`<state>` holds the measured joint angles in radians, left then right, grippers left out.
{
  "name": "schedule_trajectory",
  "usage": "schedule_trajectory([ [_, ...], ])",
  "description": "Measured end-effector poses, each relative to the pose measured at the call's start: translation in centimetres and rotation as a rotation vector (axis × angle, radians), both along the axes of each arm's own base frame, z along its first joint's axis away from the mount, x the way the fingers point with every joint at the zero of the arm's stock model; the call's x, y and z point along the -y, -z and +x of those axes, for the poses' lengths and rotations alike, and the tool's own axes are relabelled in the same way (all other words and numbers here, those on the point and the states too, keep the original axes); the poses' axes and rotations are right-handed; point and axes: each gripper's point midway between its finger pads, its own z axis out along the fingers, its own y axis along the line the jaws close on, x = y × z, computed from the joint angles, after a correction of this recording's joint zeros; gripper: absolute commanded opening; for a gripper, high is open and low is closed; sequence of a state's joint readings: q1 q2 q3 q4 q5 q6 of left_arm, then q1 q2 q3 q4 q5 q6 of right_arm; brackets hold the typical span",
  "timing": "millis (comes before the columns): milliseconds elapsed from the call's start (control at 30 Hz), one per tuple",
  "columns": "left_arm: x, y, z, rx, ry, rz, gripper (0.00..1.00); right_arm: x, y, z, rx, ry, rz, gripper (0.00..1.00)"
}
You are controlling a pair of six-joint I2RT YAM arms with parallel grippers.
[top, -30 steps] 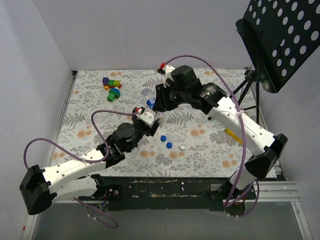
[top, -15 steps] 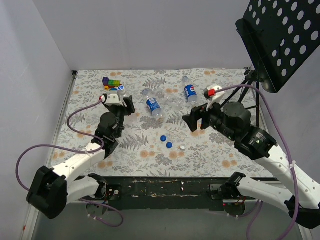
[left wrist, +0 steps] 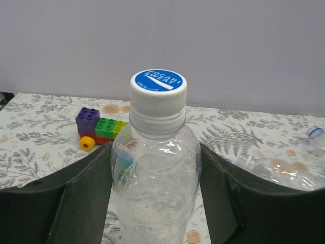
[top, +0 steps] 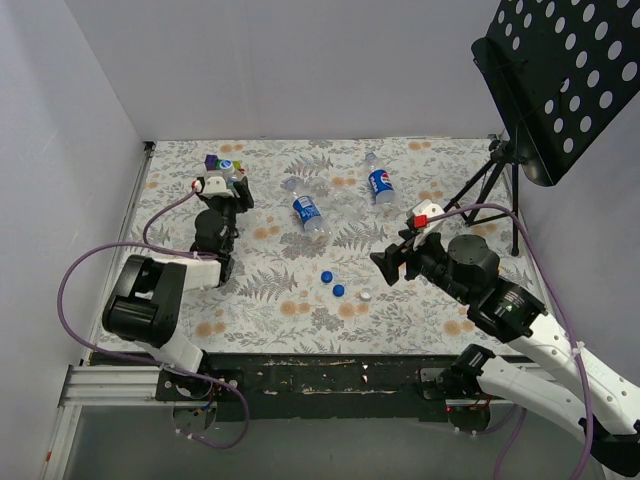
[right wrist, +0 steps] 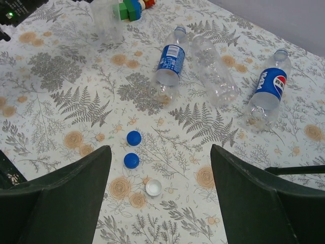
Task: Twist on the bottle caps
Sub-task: Place the plastic bottle at the center of the board.
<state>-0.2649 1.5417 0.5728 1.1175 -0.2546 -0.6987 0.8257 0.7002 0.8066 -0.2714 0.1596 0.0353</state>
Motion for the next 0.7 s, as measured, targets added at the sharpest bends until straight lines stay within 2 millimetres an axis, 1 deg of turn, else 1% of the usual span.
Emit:
schedule_trajectory([
  [67,-1.0,0.7,0.8,0.011,-0.014,0.001,0.03,0.0,-0.2,0.0,0.015,-0.009,-0.006,0.86],
  [200,-2.5,1.5,2.5,0.027,-0.035,0.007,0.06,0.1,0.2,0.0,0.027,-0.016,-0.034,0.86],
  [333,-3.3,2.6,3.8,0.022,-0.044,0.008,0.09,0.3,0.6,0.0,0.031,-0.021,-0.063,0.86],
  [500,-3.1,4.2,4.3,-0.004,-0.03,0.02,0.14,0.5,0.8,0.0,0.038,-0.027,-0.085,0.86],
  [700,-2.6,4.3,4.1,0.003,-0.003,0.027,0.27,0.5,0.8,-0.1,0.042,-0.03,-0.093,0.86],
])
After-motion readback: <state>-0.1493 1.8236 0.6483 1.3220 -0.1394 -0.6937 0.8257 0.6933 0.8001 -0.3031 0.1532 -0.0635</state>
